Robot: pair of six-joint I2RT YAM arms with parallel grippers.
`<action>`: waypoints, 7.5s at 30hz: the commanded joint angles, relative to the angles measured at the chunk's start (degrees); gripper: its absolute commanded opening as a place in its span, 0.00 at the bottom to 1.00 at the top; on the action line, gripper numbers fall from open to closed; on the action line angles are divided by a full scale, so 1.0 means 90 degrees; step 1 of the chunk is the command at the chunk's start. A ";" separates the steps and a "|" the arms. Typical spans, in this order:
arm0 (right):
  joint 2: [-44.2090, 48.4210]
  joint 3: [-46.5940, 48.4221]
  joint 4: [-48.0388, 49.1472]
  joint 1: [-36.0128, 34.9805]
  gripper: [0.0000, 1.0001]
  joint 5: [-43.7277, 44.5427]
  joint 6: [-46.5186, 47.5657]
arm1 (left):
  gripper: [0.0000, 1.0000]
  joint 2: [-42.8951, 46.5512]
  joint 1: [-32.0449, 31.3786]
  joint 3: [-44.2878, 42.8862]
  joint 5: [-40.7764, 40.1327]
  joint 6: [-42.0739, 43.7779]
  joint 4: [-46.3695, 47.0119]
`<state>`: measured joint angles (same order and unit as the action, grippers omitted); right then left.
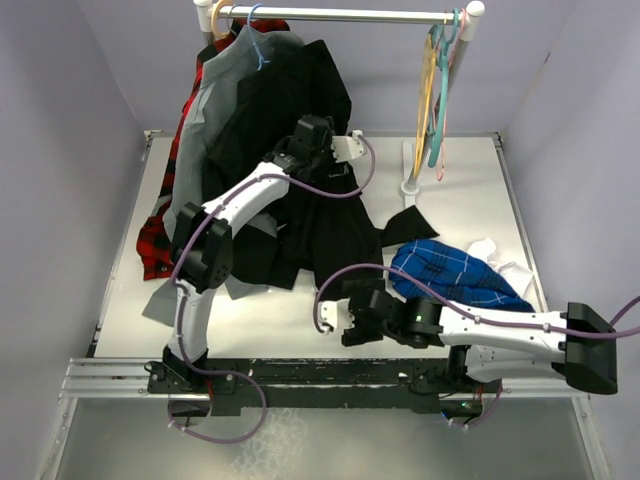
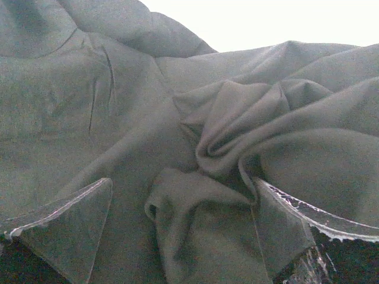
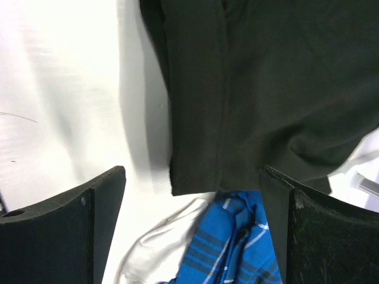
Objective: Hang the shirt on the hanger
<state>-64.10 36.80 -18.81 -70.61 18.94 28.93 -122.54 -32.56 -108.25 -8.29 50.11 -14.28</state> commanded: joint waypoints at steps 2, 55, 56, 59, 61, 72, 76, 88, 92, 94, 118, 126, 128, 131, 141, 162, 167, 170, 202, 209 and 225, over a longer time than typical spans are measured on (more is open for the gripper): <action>0.0595 -0.0525 0.1073 0.0009 0.95 0.0548 0.0828 | 0.99 0.1347 0.0076 0.0254 0.0743 -0.0542 -0.0486; 0.0460 0.0833 -0.0997 0.1986 0.67 -0.1645 0.0963 | 0.99 0.6101 -0.0089 0.6168 0.4593 0.0414 -0.1352; 0.0314 0.0741 -0.0960 0.1986 0.67 -0.1662 0.1026 | 0.99 0.6153 -0.0086 0.6269 0.4446 0.0446 -0.1252; 0.0029 0.0455 -0.0449 0.1977 0.67 -0.1865 0.1066 | 0.99 0.6261 -0.0069 0.6456 0.4143 0.0493 -0.0995; -0.0156 0.0333 -0.0281 0.1949 0.67 -0.1929 0.0993 | 0.99 0.6341 -0.0034 0.6471 0.4119 0.0421 -0.0906; -0.1133 0.0269 0.0230 0.1813 0.64 -0.2040 0.0698 | 0.99 0.6531 0.0072 0.6775 0.4157 0.0154 -0.0308; -0.1706 0.0478 0.0376 0.1801 0.25 -0.1612 0.0619 | 0.99 0.6550 0.0072 0.6913 0.4102 0.0182 -0.0183; 0.0111 0.1351 0.0414 0.1819 0.00 -0.1279 -0.0039 | 0.99 0.6320 0.0046 0.6836 0.4263 0.0332 -0.0181; 0.0263 0.1512 0.0306 0.1907 0.00 -0.1057 0.0089 | 0.99 0.6109 0.0048 0.6304 0.4523 0.0217 -0.0335; 0.0314 0.1463 0.0358 0.1974 0.00 -0.0878 0.0255 | 0.99 0.5990 0.0043 0.6031 0.4736 0.0142 -0.0488; 0.0054 0.2074 0.1540 0.2859 0.00 -0.0619 0.0756 | 0.99 0.4960 -0.0696 0.6377 0.3626 -0.0181 0.1549; 0.0053 0.2081 0.1753 0.2995 0.00 -0.0425 0.0755 | 0.99 0.4824 -0.1018 0.6514 0.3918 0.0291 0.0394; 0.0042 0.2092 0.1798 0.3026 0.00 -0.0427 0.0768 | 0.99 0.4851 -0.1024 0.6648 0.3799 0.0640 0.0086; 0.0035 0.2079 0.1816 0.3078 0.00 -0.0505 0.0780 | 0.99 0.4939 -0.1029 0.6728 0.3567 0.1126 -0.0467; 0.0136 0.1905 0.1904 0.3213 0.00 -0.0644 0.0777 | 0.99 0.4831 -0.1032 0.7720 0.2125 0.1885 0.1250; 0.0923 0.2833 0.0905 0.3203 0.00 -0.0891 0.0021 | 0.00 0.4981 -0.0668 0.5258 0.0877 0.0314 0.0227; 0.1075 0.3637 0.0684 0.3205 0.00 -0.0953 0.0088 | 0.00 0.5301 -0.0019 0.3691 0.1414 -0.0172 -0.0994; 0.0958 0.4287 0.0698 0.3197 0.00 -0.0941 0.0319 | 0.00 0.5396 0.0097 0.2870 0.1395 -0.0285 -0.1520; -0.0149 0.9718 0.0371 0.3197 0.00 -0.1998 0.0143 | 0.00 0.4557 0.0114 -0.5223 0.3747 -0.0792 -0.5832; -0.0332 0.9766 0.0254 0.3198 0.00 -0.2118 -0.0166 | 0.00 0.4491 0.0121 -0.5434 0.4288 -0.1146 -0.5982; 0.1550 0.1418 0.1433 0.3173 0.00 -0.2883 -0.4326 | 0.00 0.6841 0.0478 0.3466 0.2857 -0.1163 -0.3726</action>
<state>-53.23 55.07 -12.21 -41.98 -8.45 1.74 -66.06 -30.63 -86.04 22.22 39.13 -58.61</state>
